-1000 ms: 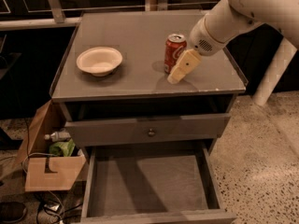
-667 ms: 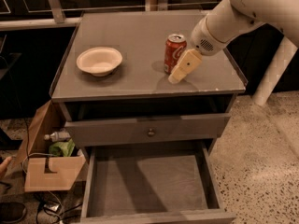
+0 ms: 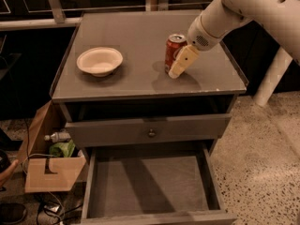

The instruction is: Place coke can into middle drawer

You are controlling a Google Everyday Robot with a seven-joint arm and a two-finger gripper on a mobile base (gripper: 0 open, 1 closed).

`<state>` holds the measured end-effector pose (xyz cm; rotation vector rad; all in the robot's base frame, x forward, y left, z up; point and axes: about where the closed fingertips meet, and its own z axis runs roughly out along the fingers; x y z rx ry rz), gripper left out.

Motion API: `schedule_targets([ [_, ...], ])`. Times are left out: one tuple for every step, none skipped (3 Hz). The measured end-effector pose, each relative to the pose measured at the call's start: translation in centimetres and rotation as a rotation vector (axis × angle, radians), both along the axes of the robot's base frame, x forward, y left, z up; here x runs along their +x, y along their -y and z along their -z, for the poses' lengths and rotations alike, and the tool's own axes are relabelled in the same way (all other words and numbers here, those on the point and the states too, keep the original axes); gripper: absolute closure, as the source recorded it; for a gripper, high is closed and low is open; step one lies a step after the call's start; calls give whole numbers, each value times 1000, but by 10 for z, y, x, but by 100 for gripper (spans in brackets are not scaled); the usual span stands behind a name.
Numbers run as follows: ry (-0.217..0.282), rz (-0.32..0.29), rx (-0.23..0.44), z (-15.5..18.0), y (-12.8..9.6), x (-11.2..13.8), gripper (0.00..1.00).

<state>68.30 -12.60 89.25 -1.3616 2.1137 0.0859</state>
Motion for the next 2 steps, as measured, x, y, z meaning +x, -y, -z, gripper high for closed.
schedule_targets([
  [-14, -13, 4, 6, -5, 0, 0],
  [-14, -13, 4, 6, -5, 0, 0],
])
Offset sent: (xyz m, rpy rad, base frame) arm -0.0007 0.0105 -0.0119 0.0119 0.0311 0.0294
